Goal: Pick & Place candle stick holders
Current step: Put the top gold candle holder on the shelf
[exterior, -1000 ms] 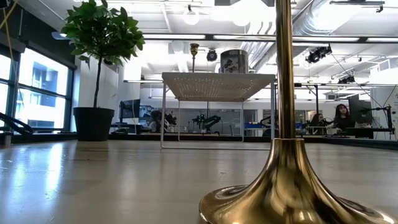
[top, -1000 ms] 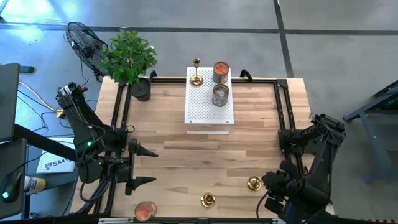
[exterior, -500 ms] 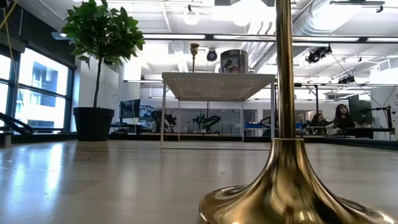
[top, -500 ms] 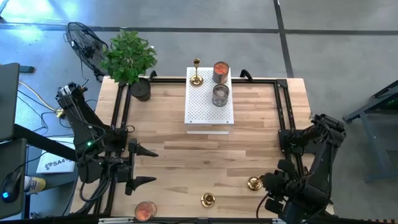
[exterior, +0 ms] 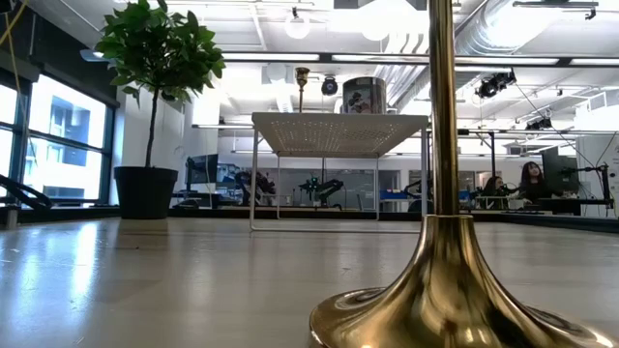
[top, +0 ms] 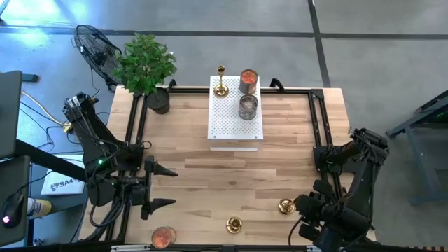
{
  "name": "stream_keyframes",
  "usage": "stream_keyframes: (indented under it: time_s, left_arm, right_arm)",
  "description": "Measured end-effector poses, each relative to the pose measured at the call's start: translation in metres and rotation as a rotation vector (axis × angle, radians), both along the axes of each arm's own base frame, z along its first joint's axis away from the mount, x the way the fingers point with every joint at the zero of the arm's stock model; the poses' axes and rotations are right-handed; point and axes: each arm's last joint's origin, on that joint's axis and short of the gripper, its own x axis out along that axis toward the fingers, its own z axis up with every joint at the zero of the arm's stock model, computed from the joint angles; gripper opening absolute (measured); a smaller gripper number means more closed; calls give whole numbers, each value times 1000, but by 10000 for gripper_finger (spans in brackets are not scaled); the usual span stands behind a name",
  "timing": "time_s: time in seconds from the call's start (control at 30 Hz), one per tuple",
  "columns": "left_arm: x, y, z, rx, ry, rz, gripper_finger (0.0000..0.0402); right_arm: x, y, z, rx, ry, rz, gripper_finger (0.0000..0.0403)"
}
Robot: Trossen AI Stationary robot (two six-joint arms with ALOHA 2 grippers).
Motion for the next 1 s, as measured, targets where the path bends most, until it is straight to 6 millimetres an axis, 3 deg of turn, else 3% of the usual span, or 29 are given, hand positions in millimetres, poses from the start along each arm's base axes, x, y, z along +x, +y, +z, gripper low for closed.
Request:
stream_keyframes:
  time_s: [1.0]
  left_arm:
    - [0, 0, 0, -4, 0, -1, 397]
  right_arm:
    - [5, -6, 0, -3, 42, -25, 145]
